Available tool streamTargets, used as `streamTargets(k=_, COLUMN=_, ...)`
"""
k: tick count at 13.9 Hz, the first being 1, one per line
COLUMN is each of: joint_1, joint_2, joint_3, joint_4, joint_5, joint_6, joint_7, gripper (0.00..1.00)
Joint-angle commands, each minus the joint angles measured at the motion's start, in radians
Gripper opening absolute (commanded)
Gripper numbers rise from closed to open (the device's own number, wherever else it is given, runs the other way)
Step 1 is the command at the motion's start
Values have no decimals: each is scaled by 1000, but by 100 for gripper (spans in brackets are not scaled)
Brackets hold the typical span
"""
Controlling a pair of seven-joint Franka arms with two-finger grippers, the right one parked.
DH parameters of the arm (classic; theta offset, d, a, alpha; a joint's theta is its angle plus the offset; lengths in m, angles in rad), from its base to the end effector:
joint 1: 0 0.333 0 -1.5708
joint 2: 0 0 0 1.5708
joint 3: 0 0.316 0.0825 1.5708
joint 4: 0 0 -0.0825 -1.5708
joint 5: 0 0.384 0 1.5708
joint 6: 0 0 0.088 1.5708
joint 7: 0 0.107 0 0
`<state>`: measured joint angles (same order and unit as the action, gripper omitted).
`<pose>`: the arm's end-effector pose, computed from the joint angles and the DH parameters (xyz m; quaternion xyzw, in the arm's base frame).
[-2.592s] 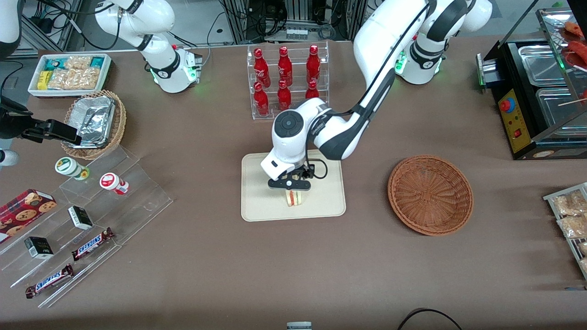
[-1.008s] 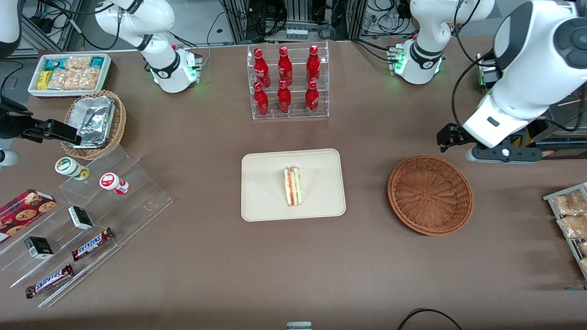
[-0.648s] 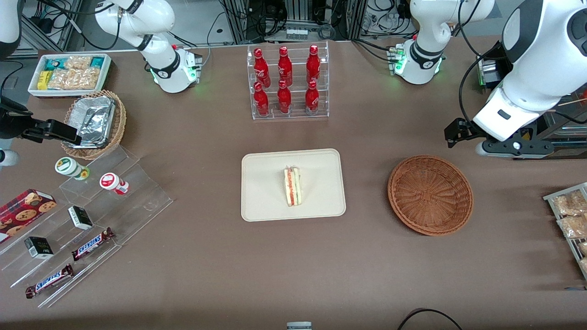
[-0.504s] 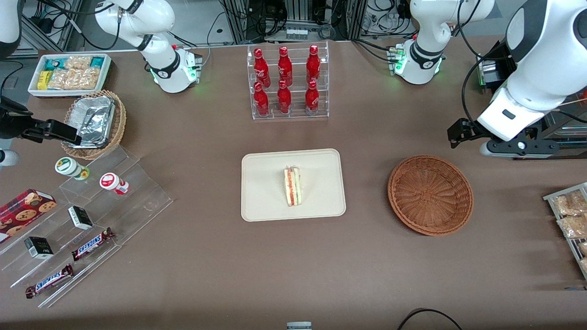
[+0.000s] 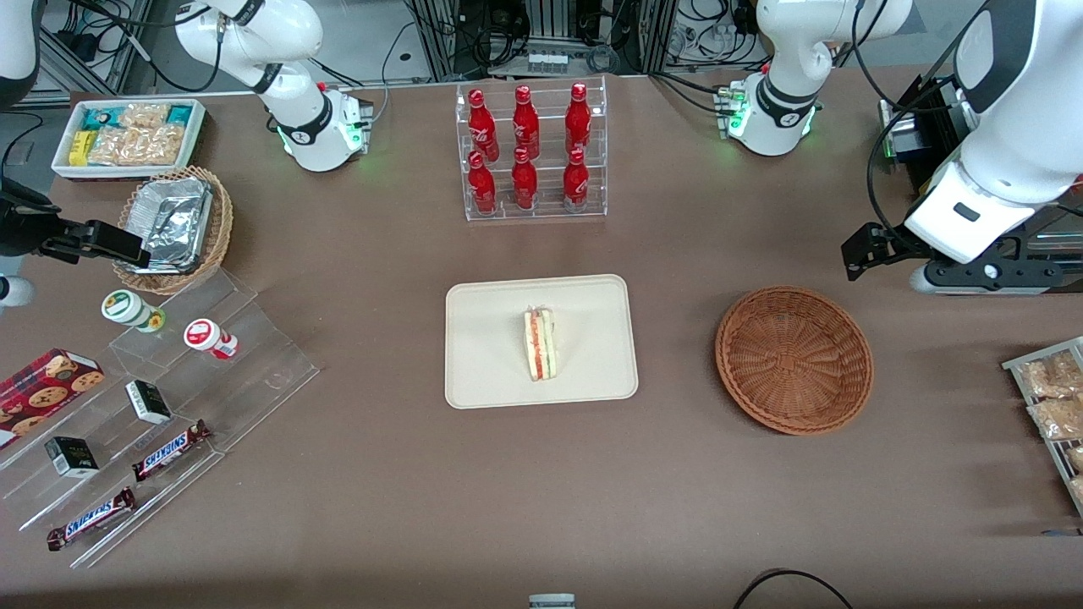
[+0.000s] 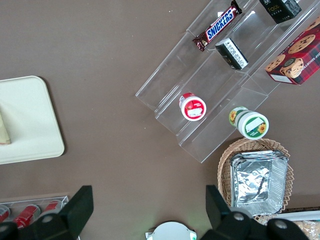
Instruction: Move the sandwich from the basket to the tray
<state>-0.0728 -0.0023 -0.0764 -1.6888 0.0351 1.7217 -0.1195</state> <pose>0.5587 -0.0807 0.5830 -0.9995 0.0172 -0.0198 0.0150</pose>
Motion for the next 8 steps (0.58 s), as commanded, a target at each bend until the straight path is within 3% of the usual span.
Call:
streamTargets(k=1, joint_1=34, joint_2=18, joint_3=-8, joint_4=40, joint_5=-11, joint_6=-25, joint_7=37, gripper=100)
streamTargets(k=8, joint_1=34, joint_2=15, joint_3=20, joint_4=139, joint_5=-3, joint_6=-171, joint_7=78, gripper=100)
